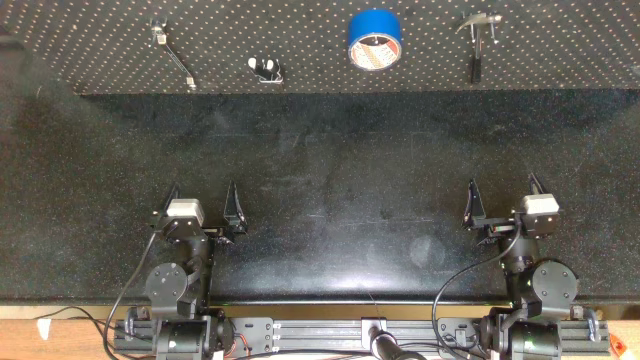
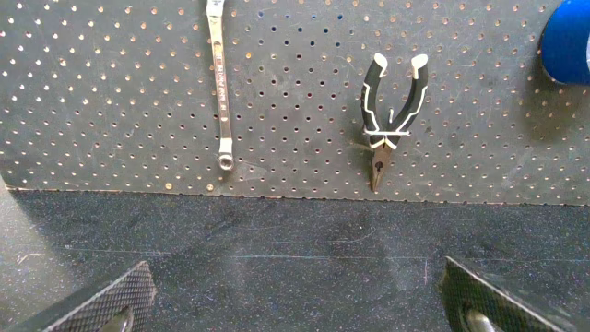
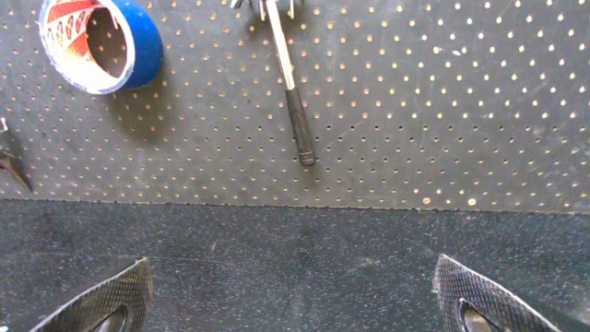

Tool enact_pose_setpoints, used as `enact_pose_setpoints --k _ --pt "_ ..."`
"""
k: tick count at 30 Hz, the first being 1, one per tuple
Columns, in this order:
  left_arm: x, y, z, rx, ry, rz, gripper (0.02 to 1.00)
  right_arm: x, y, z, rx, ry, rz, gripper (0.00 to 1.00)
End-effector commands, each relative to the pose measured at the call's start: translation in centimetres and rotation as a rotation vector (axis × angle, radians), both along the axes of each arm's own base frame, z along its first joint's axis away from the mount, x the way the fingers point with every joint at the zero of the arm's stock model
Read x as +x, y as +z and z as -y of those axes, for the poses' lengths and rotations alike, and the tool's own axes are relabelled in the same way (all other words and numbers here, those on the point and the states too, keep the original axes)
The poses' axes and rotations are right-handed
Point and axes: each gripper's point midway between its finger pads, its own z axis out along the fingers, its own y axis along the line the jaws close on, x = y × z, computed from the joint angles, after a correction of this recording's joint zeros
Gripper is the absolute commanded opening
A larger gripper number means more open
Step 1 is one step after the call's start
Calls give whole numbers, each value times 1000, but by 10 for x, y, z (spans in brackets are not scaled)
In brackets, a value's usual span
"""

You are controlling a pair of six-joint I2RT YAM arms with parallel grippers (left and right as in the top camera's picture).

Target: Place Tools Onto Pegboard

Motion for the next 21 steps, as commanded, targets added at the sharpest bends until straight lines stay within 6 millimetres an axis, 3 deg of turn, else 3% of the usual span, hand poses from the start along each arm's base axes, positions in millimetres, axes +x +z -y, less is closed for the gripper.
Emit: enact_pose_setpoints --k 1,21 --pt "-1 0 3 7 -20 1 996 0 -1 -2 -62 0 4 989" --pt "-1 0 3 7 -20 1 996 -1 -1 -7 -75 20 6 989"
